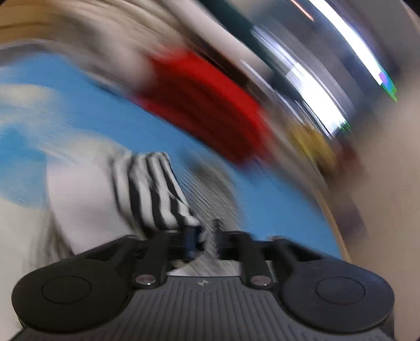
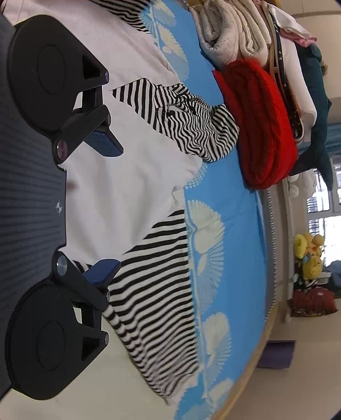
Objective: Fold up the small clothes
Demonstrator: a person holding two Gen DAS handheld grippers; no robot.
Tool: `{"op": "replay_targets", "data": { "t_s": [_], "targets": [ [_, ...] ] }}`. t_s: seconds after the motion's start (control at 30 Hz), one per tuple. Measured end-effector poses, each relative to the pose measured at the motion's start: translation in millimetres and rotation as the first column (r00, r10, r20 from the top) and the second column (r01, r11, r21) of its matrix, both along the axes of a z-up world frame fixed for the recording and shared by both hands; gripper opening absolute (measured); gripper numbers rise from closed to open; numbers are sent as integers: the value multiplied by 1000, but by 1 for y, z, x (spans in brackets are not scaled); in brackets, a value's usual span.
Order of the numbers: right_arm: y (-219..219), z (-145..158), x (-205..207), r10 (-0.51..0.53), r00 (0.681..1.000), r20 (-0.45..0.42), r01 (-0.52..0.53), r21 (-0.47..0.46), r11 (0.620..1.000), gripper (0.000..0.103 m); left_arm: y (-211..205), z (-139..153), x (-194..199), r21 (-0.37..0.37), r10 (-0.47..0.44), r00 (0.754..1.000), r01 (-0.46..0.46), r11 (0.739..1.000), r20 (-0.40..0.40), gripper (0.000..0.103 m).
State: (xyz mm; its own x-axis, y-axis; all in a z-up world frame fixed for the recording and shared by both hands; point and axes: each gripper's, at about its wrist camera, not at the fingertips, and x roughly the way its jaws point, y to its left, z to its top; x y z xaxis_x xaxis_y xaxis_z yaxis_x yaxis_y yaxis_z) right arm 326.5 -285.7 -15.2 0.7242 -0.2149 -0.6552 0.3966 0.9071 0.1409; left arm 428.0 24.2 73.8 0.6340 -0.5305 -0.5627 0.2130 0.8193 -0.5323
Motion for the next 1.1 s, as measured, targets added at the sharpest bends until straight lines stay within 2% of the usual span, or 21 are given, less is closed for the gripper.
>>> {"op": "replay_targets", "data": {
  "t_s": [0.03, 0.07, 0.17, 0.27, 0.37, 0.4, 0.47, 0.53, 0.57, 0.67, 0.73, 0.83, 0.9, 1.0, 1.03, 1.1],
  "targets": [
    [-3, 0, -1, -6, 1000, 0, 6, 21, 1000, 86, -39, -11, -10, 40, -136, 989, 138, 990, -50, 88],
    [-7, 0, -2, -19, 1000, 2, 19, 40, 999, 86, -63, -22, -21, 97, -180, 980, 188, 977, -84, 103],
    [-18, 2, -6, -48, 999, 4, 48, 82, 995, 86, -86, -39, -49, 292, -207, 977, 215, 932, -58, 103],
    [-27, 5, -12, -54, 998, 19, 52, 122, 991, 86, -53, -37, -60, 384, -91, 996, 91, 919, -18, 103],
    [-31, 8, -13, -41, 999, 31, 35, 178, 983, 86, -7, -30, -72, 411, 86, 996, -67, 909, -29, 103],
    [-30, 9, -13, -37, 999, 36, 29, 199, 980, 86, 12, -32, -76, 423, 161, 986, -132, 897, -35, 103],
    [-27, 10, -11, -23, 998, 50, 11, 226, 974, 86, 42, -40, -78, 461, 292, 955, -240, 854, -43, 103],
    [-24, 11, -8, -8, 998, 65, -9, 254, 967, 86, 61, -50, -76, 490, 354, 933, -277, 826, -70, 103],
    [-23, 11, -7, 0, 997, 77, -22, 280, 960, 86, 68, -58, -72, 486, 364, 927, -277, 829, -92, 103],
    [-22, 14, -4, 4, 994, 110, -41, 336, 941, 86, 84, -82, -53, 435, 347, 924, -248, 865, -163, 103],
    [-26, 15, 9, 2, 997, 80, -32, 377, 925, 86, 86, -91, -43, 407, 333, 922, -233, 883, -195, 103],
    [-33, 20, 44, -35, 999, 31, 16, 479, 878, 86, 83, -92, -38, 393, 310, 933, -220, 893, -183, 103],
    [-33, 25, 77, -48, 999, 4, 39, 523, 852, 86, 77, -96, -33, 418, 301, 937, -205, 885, -178, 103],
    [-21, 35, 135, -65, 997, -47, 80, 516, 853, 86, 64, -109, -26, 452, 285, 933, -162, 877, -219, 103],
    [-16, 36, 154, -85, 992, -88, 118, 500, 858, 86, 60, -113, -24, 464, 274, 933, -141, 874, -233, 103],
    [-5, 30, 187, -142, 968, -206, 219, 421, 880, 86, 52, -122, -22, 514, 258, 936, -104, 852, -238, 103]
  ]
}}
